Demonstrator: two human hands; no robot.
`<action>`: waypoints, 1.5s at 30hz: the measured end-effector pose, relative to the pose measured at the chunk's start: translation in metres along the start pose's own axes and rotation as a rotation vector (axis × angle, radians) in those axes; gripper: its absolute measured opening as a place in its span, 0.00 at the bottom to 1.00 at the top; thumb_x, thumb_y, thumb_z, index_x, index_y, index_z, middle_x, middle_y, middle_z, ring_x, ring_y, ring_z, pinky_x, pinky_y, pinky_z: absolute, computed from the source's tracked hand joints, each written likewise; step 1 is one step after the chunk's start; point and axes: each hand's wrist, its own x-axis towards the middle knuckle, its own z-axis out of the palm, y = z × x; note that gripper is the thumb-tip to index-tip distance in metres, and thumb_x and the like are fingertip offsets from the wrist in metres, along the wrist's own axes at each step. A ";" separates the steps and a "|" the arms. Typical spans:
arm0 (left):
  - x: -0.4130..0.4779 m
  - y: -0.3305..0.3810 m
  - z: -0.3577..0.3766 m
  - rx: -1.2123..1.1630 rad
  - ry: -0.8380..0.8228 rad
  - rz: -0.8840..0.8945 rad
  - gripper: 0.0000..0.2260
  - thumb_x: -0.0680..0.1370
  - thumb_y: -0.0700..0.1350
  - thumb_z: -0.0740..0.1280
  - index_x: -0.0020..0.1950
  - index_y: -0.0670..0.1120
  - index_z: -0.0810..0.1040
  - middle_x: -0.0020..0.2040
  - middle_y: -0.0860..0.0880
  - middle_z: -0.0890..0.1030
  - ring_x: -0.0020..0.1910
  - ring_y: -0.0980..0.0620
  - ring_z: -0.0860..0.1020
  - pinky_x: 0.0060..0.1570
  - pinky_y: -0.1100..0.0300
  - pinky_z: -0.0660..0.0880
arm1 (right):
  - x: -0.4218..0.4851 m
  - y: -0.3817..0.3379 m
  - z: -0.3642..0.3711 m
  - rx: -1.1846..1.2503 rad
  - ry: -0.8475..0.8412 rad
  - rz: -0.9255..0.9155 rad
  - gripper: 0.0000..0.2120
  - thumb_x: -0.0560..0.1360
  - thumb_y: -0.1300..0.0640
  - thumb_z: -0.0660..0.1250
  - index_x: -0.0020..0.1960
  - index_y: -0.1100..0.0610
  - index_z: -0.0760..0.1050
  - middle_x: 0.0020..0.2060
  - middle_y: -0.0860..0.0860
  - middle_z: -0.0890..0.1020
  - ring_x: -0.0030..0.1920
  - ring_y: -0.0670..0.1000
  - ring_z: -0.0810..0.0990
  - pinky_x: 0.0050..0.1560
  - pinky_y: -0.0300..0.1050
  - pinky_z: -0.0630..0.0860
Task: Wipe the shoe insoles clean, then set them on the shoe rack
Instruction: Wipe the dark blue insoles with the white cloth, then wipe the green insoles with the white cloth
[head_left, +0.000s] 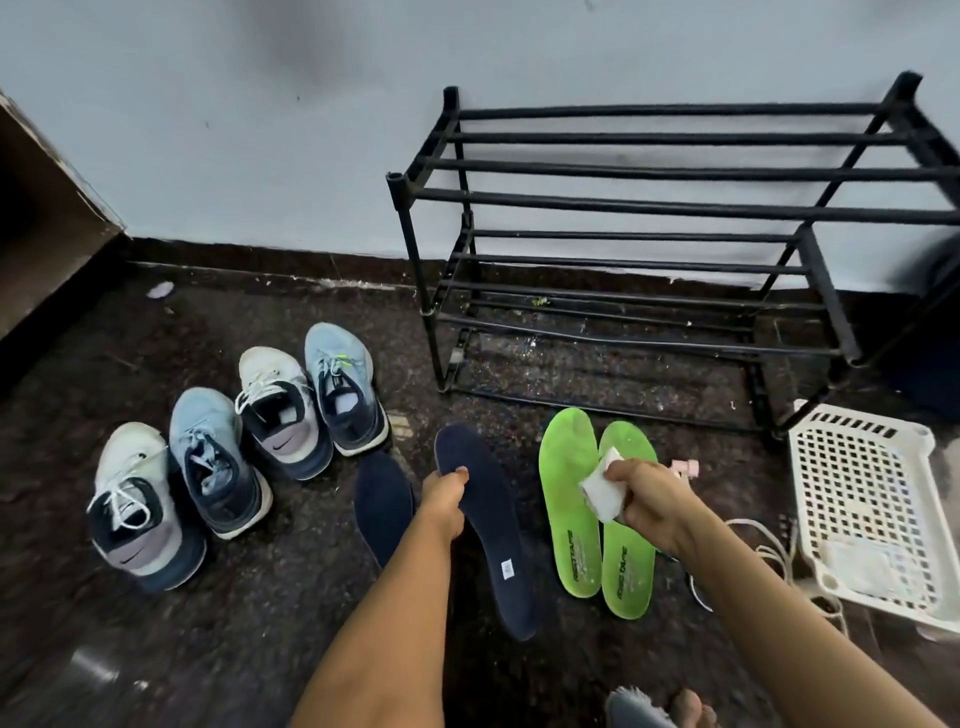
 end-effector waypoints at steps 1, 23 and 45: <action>0.012 -0.005 -0.002 -0.010 -0.008 -0.003 0.19 0.80 0.41 0.65 0.71 0.40 0.69 0.67 0.40 0.74 0.62 0.39 0.74 0.61 0.44 0.74 | 0.004 0.006 0.001 -0.003 -0.007 0.014 0.07 0.76 0.71 0.58 0.53 0.65 0.68 0.52 0.64 0.76 0.48 0.60 0.78 0.41 0.51 0.79; -0.051 0.014 0.091 0.054 -0.026 0.413 0.19 0.80 0.38 0.63 0.71 0.47 0.69 0.69 0.47 0.69 0.61 0.50 0.71 0.58 0.58 0.68 | 0.011 0.008 -0.041 -0.056 0.393 -0.311 0.13 0.60 0.61 0.75 0.38 0.51 0.73 0.44 0.55 0.78 0.35 0.54 0.78 0.38 0.54 0.79; -0.200 -0.046 0.336 0.480 -0.827 0.374 0.09 0.82 0.37 0.60 0.51 0.47 0.78 0.47 0.50 0.82 0.42 0.57 0.77 0.45 0.63 0.72 | -0.023 -0.184 -0.335 0.429 0.802 -0.677 0.05 0.70 0.67 0.68 0.40 0.58 0.78 0.36 0.54 0.80 0.33 0.48 0.77 0.31 0.37 0.74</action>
